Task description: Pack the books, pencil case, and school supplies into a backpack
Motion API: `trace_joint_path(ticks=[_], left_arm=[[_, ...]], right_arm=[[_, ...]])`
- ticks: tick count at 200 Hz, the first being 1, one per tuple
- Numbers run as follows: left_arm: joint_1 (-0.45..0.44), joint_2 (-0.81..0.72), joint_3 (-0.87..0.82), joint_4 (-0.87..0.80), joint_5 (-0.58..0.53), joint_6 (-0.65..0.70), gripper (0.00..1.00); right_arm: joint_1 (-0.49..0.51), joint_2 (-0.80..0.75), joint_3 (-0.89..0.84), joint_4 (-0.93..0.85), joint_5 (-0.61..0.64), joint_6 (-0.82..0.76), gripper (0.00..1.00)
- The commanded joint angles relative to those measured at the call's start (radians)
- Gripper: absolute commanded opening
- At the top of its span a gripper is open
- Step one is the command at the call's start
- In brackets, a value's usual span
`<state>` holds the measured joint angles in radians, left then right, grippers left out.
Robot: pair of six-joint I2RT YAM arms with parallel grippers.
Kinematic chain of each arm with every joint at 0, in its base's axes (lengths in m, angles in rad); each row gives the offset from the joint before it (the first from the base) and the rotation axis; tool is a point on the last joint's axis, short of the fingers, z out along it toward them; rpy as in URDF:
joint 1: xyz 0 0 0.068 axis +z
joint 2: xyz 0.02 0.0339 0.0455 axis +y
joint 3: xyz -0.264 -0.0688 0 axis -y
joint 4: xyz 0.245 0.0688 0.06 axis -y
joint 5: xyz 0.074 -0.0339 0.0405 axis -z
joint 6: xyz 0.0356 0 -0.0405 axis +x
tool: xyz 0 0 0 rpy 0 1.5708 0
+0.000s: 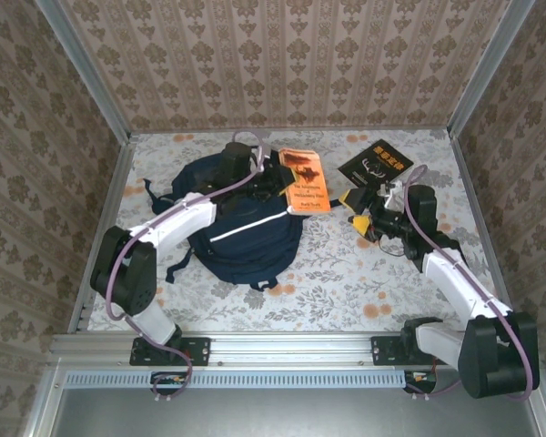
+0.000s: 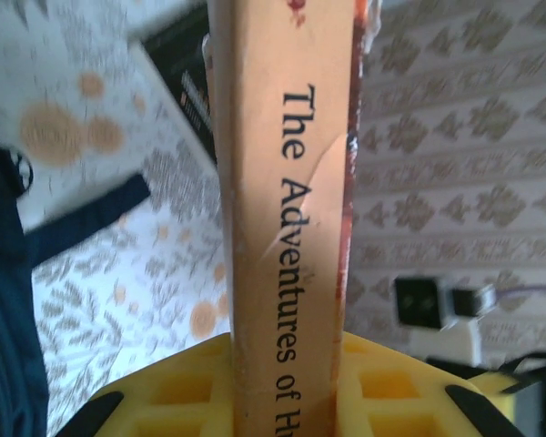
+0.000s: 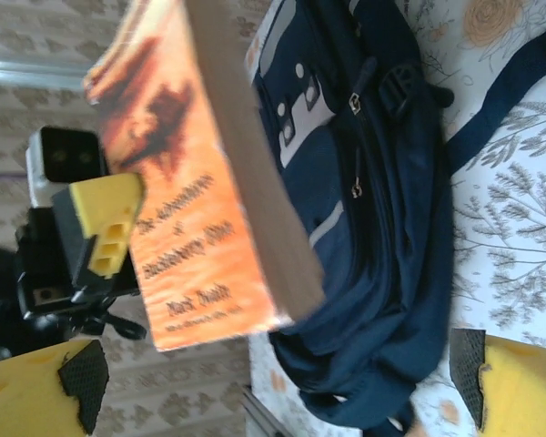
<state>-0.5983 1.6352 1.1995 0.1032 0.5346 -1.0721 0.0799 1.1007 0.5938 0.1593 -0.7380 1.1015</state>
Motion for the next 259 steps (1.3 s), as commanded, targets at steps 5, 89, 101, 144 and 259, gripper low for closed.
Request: trace_joint_path(ticks=[5, 89, 101, 144, 259], left_arm=[[-0.001, -0.074, 0.003, 0.164, -0.136, -0.113, 0.19], [-0.036, -0.062, -0.019, 0.320, -0.220, -0.313, 0.19], [-0.040, -0.057, -0.019, 0.325, -0.220, -0.328, 0.19], [-0.049, -0.047, -0.030, 0.347, -0.231, -0.369, 0.19], [-0.016, -0.122, -0.078, -0.030, -0.257, -0.211, 0.70]], right_arm=[[0.092, -0.014, -0.030, 0.278, 0.148, 0.287, 1.00], [0.302, 0.149, 0.016, 0.669, 0.421, 0.555, 0.99], [0.313, 0.178, 0.028, 0.694, 0.441, 0.581, 0.99], [0.355, 0.280, 0.074, 0.802, 0.522, 0.638, 0.86], [0.356, 0.121, 0.053, 0.421, 0.609, 0.405, 0.15]])
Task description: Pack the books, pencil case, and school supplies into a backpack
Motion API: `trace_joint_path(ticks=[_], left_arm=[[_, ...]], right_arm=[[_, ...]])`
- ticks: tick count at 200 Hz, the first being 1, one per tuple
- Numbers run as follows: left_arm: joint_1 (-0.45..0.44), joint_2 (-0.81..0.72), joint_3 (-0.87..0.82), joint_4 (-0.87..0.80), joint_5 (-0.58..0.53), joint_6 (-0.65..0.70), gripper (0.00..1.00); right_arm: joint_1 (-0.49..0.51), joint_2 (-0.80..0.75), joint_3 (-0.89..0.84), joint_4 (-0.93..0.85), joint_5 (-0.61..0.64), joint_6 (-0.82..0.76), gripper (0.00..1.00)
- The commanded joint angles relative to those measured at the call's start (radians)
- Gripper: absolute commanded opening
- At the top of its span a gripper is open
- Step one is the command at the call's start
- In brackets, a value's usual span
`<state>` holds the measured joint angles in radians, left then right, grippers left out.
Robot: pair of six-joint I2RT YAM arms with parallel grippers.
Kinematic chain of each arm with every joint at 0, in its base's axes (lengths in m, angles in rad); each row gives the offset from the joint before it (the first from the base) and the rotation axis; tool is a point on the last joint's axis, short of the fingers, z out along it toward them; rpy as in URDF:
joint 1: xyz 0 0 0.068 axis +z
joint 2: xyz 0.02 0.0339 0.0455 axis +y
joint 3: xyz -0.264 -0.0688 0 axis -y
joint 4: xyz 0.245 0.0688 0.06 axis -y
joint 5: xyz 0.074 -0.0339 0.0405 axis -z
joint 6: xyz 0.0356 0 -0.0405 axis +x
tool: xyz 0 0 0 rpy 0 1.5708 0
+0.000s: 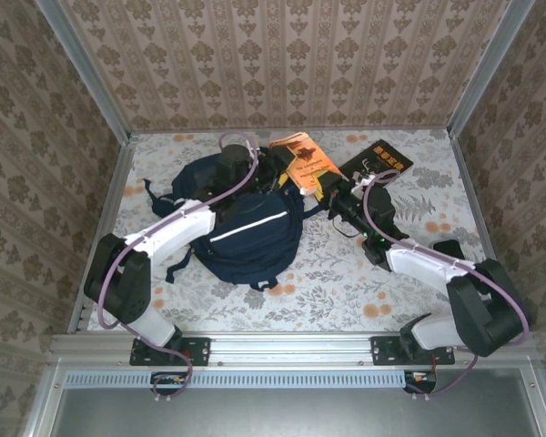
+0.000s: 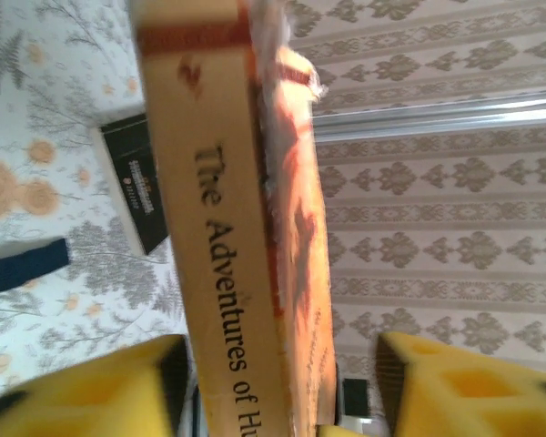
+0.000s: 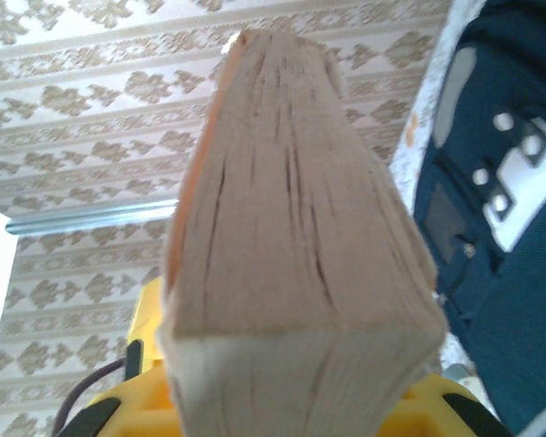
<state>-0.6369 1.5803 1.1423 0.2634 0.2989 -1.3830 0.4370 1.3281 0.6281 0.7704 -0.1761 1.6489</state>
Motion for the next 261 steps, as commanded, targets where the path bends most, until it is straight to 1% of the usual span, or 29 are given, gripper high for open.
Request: trace_joint_path(ticks=[1, 6, 23, 29, 46, 63, 80, 109, 133, 155, 183, 192, 225, 261], left_arm=[[0.023, -0.070, -0.021, -0.202, -0.023, 0.106, 0.71], [0.027, -0.077, -0.020, -0.251, -0.029, 0.137, 0.75], [0.043, -0.093, 0.027, -0.489, -0.061, 0.297, 0.80], [0.043, -0.096, 0.045, -0.567, -0.084, 0.368, 0.81], [0.039, -0.091, 0.105, -0.776, -0.168, 0.540, 0.82], [0.034, -0.077, 0.141, -0.893, -0.194, 0.701, 0.82], [0.016, -0.053, 0.171, -0.968, -0.175, 0.885, 0.79], [-0.056, 0.011, 0.245, -1.124, -0.289, 1.094, 0.79], [-0.112, 0.077, 0.306, -1.203, -0.365, 1.180, 0.82], [-0.136, 0.146, 0.358, -1.246, -0.366, 1.221, 0.82], [-0.178, 0.241, 0.423, -1.292, -0.377, 1.284, 0.79], [-0.191, 0.277, 0.443, -1.308, -0.397, 1.304, 0.78], [-0.223, 0.404, 0.537, -1.366, -0.559, 1.348, 0.74], [-0.235, 0.480, 0.588, -1.371, -0.616, 1.389, 0.68]], right_arm=[[-0.001, -0.111, 0.020, -0.202, 0.047, -0.157, 0.15], [-0.002, -0.129, 0.024, -0.247, 0.048, -0.181, 0.15], [-0.007, -0.191, 0.047, -0.404, 0.060, -0.289, 0.14], [-0.007, -0.212, 0.053, -0.468, 0.069, -0.326, 0.14], [-0.013, -0.257, 0.065, -0.580, 0.087, -0.417, 0.14], [-0.022, -0.289, 0.072, -0.676, 0.095, -0.487, 0.14], [-0.035, -0.323, 0.069, -0.742, 0.096, -0.539, 0.14], [-0.054, -0.389, 0.056, -0.851, 0.129, -0.601, 0.15], [-0.085, -0.435, 0.027, -0.895, 0.125, -0.604, 0.15], [-0.117, -0.463, 0.001, -0.921, 0.111, -0.595, 0.15], [-0.149, -0.481, -0.023, -0.931, 0.090, -0.584, 0.15], [-0.152, -0.485, -0.026, -0.934, 0.090, -0.581, 0.15], [-0.158, -0.480, -0.033, -0.930, 0.082, -0.577, 0.15], [-0.161, -0.473, -0.036, -0.925, 0.075, -0.574, 0.15]])
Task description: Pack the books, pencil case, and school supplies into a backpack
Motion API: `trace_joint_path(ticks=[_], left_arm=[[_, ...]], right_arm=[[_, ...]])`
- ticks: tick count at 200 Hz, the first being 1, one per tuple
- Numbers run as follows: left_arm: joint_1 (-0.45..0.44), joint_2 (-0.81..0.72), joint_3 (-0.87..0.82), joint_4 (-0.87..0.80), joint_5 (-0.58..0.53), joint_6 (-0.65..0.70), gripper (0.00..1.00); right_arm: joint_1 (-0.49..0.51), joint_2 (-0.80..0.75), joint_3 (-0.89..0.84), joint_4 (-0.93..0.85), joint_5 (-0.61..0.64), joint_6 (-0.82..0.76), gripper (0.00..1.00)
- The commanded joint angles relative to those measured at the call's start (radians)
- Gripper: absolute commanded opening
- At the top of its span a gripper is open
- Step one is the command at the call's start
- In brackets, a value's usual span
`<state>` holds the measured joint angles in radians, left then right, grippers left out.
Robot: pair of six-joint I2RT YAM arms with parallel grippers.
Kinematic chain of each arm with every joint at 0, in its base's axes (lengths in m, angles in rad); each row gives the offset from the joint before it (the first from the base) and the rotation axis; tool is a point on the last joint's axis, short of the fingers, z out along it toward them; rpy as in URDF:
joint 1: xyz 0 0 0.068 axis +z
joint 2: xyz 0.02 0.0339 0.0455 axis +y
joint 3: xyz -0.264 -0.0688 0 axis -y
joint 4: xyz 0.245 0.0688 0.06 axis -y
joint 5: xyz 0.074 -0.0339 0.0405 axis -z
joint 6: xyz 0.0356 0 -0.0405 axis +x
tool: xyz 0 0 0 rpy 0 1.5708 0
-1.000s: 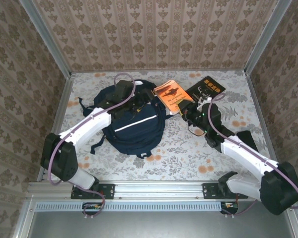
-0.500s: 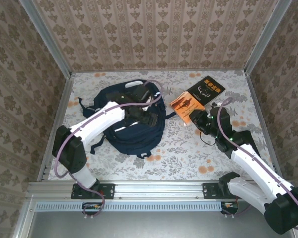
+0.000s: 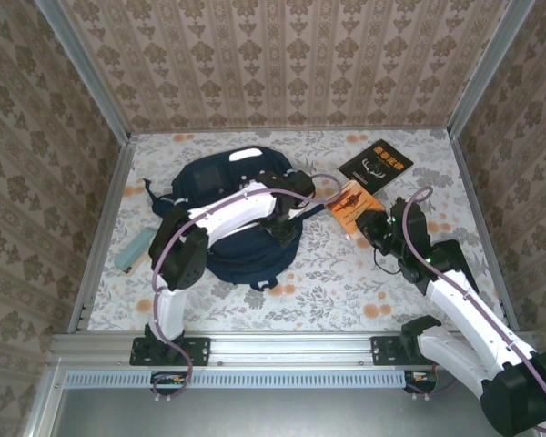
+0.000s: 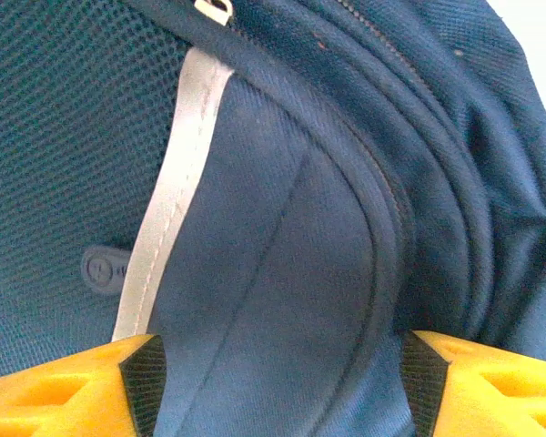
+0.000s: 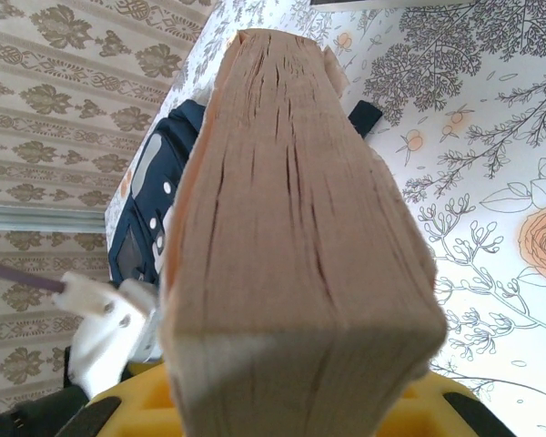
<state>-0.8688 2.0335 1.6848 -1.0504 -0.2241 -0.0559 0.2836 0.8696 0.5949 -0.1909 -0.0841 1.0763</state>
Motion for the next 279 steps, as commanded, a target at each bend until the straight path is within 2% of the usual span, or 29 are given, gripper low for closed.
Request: trace_joint_path(ticks=[1, 33, 84, 116, 157, 185, 230, 279], left_arm=[[-0.004, 0.027, 0.046, -0.057, -0.094, 0.064, 0.68], [-0.006, 0.050, 0.059, -0.053, -0.114, 0.075, 0.59], [-0.015, -0.011, 0.062, -0.015, -0.143, 0.087, 0.20], [-0.021, -0.118, 0.053, 0.058, -0.205, 0.090, 0.09], [-0.024, -0.306, 0.000, 0.276, -0.238, 0.074, 0.07], [-0.024, -0.381, -0.010, 0.425, -0.215, 0.040, 0.07], [-0.019, -0.386, 0.022, 0.539, -0.178, 0.001, 0.08], [-0.023, -0.355, 0.044, 0.546, -0.168, -0.036, 0.07]], right_arm=[[-0.008, -0.015, -0.003, 0.036, -0.017, 0.000, 0.15], [-0.012, -0.015, -0.004, 0.036, -0.017, 0.001, 0.15], [-0.020, -0.019, 0.006, 0.019, -0.014, -0.009, 0.15], [-0.025, -0.045, 0.019, -0.028, 0.005, -0.039, 0.15], [-0.032, -0.096, 0.059, -0.112, 0.014, -0.121, 0.15], [-0.031, -0.123, 0.070, -0.075, -0.072, -0.156, 0.16], [-0.007, -0.073, 0.054, 0.034, -0.286, -0.092, 0.16], [0.082, 0.030, 0.020, 0.185, -0.294, 0.011, 0.17]])
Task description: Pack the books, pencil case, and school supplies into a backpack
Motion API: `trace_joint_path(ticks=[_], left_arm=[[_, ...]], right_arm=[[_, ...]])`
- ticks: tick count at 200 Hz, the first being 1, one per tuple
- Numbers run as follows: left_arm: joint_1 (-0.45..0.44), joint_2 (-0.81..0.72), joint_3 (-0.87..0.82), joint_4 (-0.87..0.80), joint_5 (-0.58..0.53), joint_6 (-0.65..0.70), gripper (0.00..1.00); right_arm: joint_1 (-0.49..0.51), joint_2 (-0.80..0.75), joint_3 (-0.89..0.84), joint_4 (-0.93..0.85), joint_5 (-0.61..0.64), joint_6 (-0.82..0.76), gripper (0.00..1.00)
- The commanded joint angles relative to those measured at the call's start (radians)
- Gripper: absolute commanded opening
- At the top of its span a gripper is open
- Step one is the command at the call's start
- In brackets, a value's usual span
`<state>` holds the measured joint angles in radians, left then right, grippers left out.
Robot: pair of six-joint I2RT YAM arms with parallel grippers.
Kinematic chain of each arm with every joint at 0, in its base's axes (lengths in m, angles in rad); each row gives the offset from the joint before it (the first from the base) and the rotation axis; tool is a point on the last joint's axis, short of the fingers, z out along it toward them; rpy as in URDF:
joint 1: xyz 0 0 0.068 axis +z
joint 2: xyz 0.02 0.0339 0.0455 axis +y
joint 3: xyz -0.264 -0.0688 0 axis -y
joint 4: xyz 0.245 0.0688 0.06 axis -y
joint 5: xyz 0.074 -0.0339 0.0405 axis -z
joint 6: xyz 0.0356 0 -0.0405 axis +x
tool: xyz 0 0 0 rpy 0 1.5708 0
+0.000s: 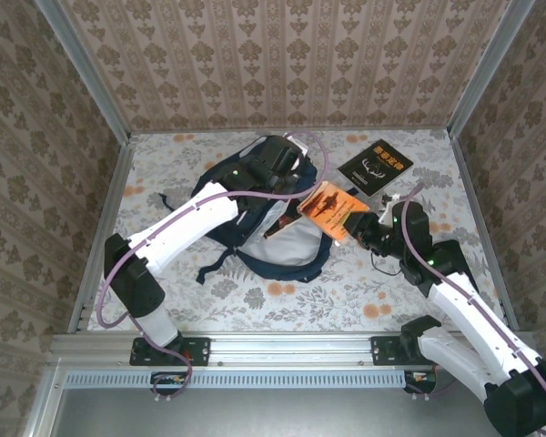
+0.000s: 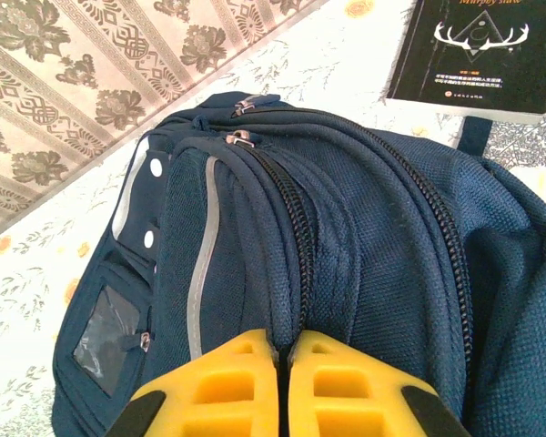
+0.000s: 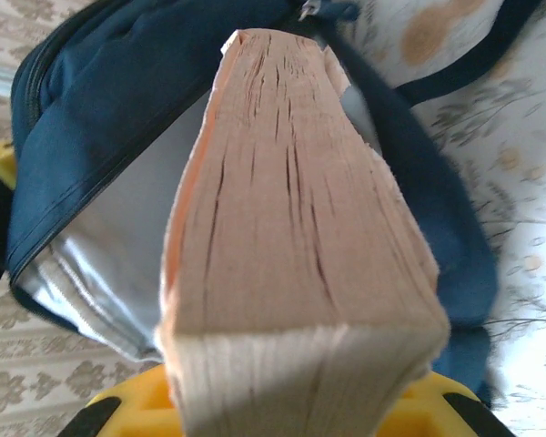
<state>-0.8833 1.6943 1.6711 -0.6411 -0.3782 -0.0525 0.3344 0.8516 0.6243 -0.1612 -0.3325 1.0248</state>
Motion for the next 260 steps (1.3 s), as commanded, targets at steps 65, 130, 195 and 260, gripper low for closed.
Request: trace_joint_path(ticks=[65, 130, 195, 260], left_arm=[[-0.011, -0.057, 0.026, 0.145, -0.024, -0.067, 0.07], [-0.006, -0.099, 0.000, 0.147, -0.036, -0.086, 0.07], [0.019, -0.134, -0.028, 0.162, -0.058, -0.093, 0.07], [0.057, -0.150, -0.055, 0.154, -0.027, -0.050, 0.07]], right_arm=[[0.195, 0.427, 0.106, 0.426, 0.124, 0.181, 0.17], [0.284, 0.819, 0.315, 0.554, 0.325, 0.295, 0.16], [0.277, 0.949, 0.424, 0.567, 0.168, 0.249, 0.58], [0.159, 0.665, 0.189, 0.486, -0.012, 0.188, 0.70]])
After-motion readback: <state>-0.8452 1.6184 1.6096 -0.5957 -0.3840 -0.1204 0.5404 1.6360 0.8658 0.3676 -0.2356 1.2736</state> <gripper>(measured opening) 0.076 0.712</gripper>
